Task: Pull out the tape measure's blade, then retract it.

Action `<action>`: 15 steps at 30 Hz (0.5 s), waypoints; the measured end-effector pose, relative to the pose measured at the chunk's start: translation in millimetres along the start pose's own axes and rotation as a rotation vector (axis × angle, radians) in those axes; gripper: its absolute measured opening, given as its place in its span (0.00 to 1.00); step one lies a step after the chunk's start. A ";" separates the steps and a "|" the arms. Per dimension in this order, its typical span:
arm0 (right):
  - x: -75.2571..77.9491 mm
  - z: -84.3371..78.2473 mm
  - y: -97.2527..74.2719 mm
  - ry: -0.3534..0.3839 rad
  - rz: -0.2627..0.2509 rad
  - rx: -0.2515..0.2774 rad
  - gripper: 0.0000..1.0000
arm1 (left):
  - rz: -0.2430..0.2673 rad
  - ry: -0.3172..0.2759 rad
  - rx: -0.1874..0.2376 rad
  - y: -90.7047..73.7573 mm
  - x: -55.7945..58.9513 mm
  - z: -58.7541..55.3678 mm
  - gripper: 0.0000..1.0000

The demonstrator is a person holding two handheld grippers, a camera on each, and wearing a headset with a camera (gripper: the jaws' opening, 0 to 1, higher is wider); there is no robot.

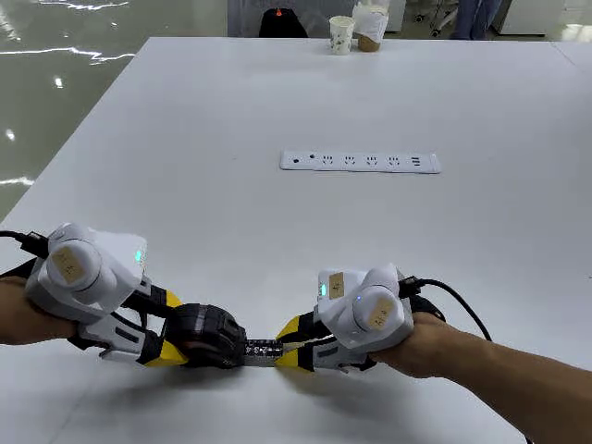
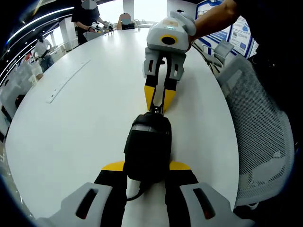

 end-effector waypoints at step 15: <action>-0.7 -10.3 -12.0 0.008 -0.007 -0.005 0.08 | -0.008 0.005 -0.054 0.5 0.3 3.5 0.24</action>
Point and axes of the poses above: the centre of the closed fingertips' face, and the gripper's own axes: y roughly forward along the fingers, x roughly to its right, z roughly out of its top, the point moved 7 cm from there along -y, roughly backward along the fingers
